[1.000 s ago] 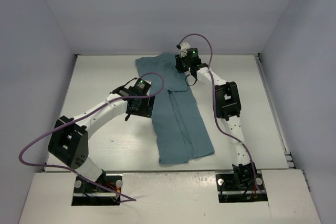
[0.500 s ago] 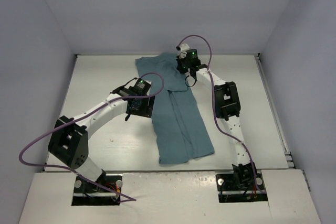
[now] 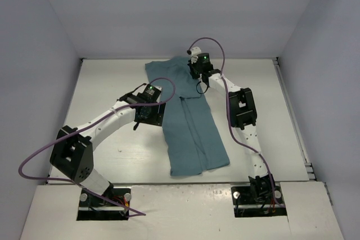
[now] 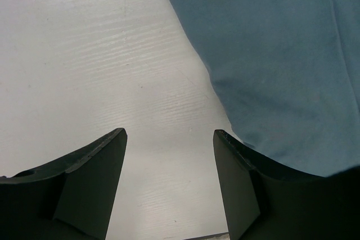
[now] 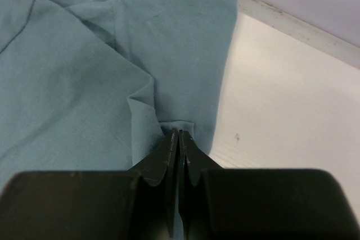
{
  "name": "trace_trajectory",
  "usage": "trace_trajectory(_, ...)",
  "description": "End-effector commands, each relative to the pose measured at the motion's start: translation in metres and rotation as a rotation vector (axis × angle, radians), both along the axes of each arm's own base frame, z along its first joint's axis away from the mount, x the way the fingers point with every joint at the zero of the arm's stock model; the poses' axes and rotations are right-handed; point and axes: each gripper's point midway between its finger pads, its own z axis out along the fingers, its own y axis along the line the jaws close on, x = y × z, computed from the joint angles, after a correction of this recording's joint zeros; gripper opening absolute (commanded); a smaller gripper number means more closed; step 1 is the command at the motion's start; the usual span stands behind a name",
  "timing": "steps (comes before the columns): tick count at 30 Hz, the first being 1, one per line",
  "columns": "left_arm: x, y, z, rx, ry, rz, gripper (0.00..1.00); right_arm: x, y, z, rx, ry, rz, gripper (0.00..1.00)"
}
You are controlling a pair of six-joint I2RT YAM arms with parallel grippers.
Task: Fold and stack the t-shirts
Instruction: Rotate the tshirt 90 degrees
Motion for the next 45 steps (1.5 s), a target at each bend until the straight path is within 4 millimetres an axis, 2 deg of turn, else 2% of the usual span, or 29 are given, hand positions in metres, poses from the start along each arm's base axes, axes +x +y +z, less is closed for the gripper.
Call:
trace_trajectory(1, 0.0, -0.002, 0.017, -0.024, -0.05, 0.011, 0.6, 0.017, -0.013, 0.102, 0.022, -0.189, -0.055, 0.0)
trace_trajectory(8, -0.001, -0.003, 0.017, -0.022, -0.05, 0.008, 0.6, 0.017, -0.025, 0.111, 0.008, -0.203, -0.083, 0.0)
trace_trajectory(14, -0.001, -0.003, 0.017, -0.022, -0.052, 0.008, 0.6, 0.018, -0.03, 0.101, 0.015, -0.18, -0.113, 0.0)
trace_trajectory(16, -0.001, -0.003, 0.018, -0.022, -0.054, 0.009, 0.6, 0.017, -0.031, 0.095, 0.024, -0.166, -0.115, 0.04)
trace_trajectory(20, -0.001, -0.003, 0.017, -0.022, -0.053, 0.01, 0.6, 0.015, -0.033, 0.093, 0.027, -0.154, -0.124, 0.2)
trace_trajectory(22, 0.0, -0.003, 0.017, -0.023, -0.053, 0.011, 0.6, 0.012, -0.037, 0.103, 0.034, -0.16, -0.137, 0.29)
trace_trajectory(24, 0.001, -0.005, 0.019, -0.028, -0.058, 0.012, 0.6, 0.008, -0.043, 0.112, 0.036, -0.166, -0.158, 0.3)
trace_trajectory(26, 0.003, -0.009, 0.019, -0.027, -0.061, 0.008, 0.6, -0.002, -0.052, 0.14, 0.052, -0.189, -0.185, 0.3)
trace_trajectory(27, 0.005, -0.01, 0.021, -0.028, -0.066, 0.008, 0.6, -0.007, -0.057, 0.135, 0.05, -0.171, -0.199, 0.3)
trace_trajectory(28, 0.006, -0.013, 0.019, -0.023, -0.066, 0.006, 0.6, -0.017, -0.064, 0.129, 0.052, -0.143, -0.216, 0.3)
trace_trajectory(30, 0.01, -0.019, 0.019, -0.017, -0.071, 0.002, 0.6, -0.042, -0.076, 0.15, 0.074, -0.14, -0.249, 0.29)
trace_trajectory(31, 0.013, -0.022, 0.02, -0.021, -0.079, 0.003, 0.6, -0.057, -0.082, 0.147, 0.076, -0.118, -0.266, 0.28)
trace_trajectory(37, 0.035, -0.041, 0.008, -0.029, -0.076, 0.003, 0.6, -0.153, -0.107, 0.1, 0.15, 0.083, -0.402, 0.26)
trace_trajectory(41, 0.049, -0.048, -0.017, 0.031, -0.046, -0.028, 0.6, -0.221, -0.106, 0.073, 0.19, 0.207, -0.42, 0.26)
trace_trajectory(43, 0.055, -0.048, -0.028, 0.059, -0.034, -0.039, 0.6, -0.237, -0.104, 0.08, 0.21, 0.207, -0.416, 0.26)
trace_trajectory(45, 0.064, -0.047, -0.042, 0.107, -0.025, -0.053, 0.6, -0.279, -0.094, 0.065, 0.191, 0.263, -0.393, 0.26)
